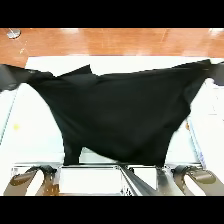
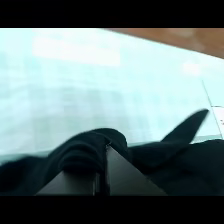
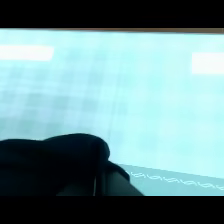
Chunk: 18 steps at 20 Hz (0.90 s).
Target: Fold the shirts.
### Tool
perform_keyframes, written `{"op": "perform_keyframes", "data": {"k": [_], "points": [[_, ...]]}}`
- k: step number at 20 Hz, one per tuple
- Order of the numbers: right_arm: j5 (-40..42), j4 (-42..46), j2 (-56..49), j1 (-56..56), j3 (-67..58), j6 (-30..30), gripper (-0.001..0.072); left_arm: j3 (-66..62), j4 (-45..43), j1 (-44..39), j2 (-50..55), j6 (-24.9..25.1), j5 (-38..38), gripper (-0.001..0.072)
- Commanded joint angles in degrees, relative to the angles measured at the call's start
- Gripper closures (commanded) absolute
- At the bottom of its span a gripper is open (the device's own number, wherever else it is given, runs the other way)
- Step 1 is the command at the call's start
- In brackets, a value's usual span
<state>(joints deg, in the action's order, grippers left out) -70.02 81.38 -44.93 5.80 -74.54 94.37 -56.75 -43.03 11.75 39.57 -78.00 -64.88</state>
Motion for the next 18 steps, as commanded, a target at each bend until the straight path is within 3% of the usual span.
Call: {"op": "perform_keyframes", "data": {"k": [1, 4, 7, 8, 9, 10, 11, 12, 14, 15, 16, 18], "points": [[9.9, -1.0, -13.6, 0.0, 1.9, 0.7, 0.0691, 7.7, 1.0, -7.6, 8.7, 4.0, 12.1, 0.0684], [17.6, -5.3, -25.9, 0.0, -0.8, 2.0, 0.0691, 7.4, 1.0, -13.7, 19.4, 4.4, 25.1, 0.0684], [18.9, -8.3, -37.3, -1.0, -8.5, 5.0, 0.0686, 3.9, 1.1, -14.5, 27.7, 0.7, 27.3, 0.0680], [18.8, -10.7, -40.1, -2.0, -10.9, 6.4, 0.0606, 2.0, 1.0, -14.5, 29.7, 0.6, 26.1, 0.0603], [18.6, -14.8, -42.4, -3.6, -13.0, 6.5, 0.0401, -0.4, 0.4, -14.5, 31.2, 1.0, 23.6, 0.0220], [16.8, -19.0, -44.0, -5.7, -14.8, 4.7, 0.0154, -3.1, -1.9, -13.9, 32.3, 0.8, 19.5, 0.0004], [13.5, -22.3, -44.5, -8.0, -16.0, 1.4, 0.0084, -6.4, -6.0, -12.3, 33.2, 0.8, 12.8, 0.0004], [8.9, -23.0, -44.3, -10.6, -16.3, -2.0, 0.0087, -9.2, -10.8, -10.3, 33.7, 0.5, 5.8, 0.0006], [-5.0, -14.4, -42.8, -15.6, -15.6, -5.0, 0.0089, -10.4, -23.1, -4.5, 33.2, -6.7, -6.2, 0.0007], [-10.1, -7.5, -40.9, -17.5, -12.7, -5.0, 0.0089, -8.3, -27.8, -1.5, 32.6, -7.8, -10.2, 0.0007], [-10.8, -3.1, -37.9, -18.9, -7.4, -4.2, 0.0089, -4.3, -29.1, 1.4, 31.5, -7.8, -11.6, 0.0007], [-3.8, -5.4, -28.7, -21.4, 8.9, -3.4, 0.0090, 7.3, -25.0, 6.6, 28.0, -7.1, -10.4, 0.0007]]}}
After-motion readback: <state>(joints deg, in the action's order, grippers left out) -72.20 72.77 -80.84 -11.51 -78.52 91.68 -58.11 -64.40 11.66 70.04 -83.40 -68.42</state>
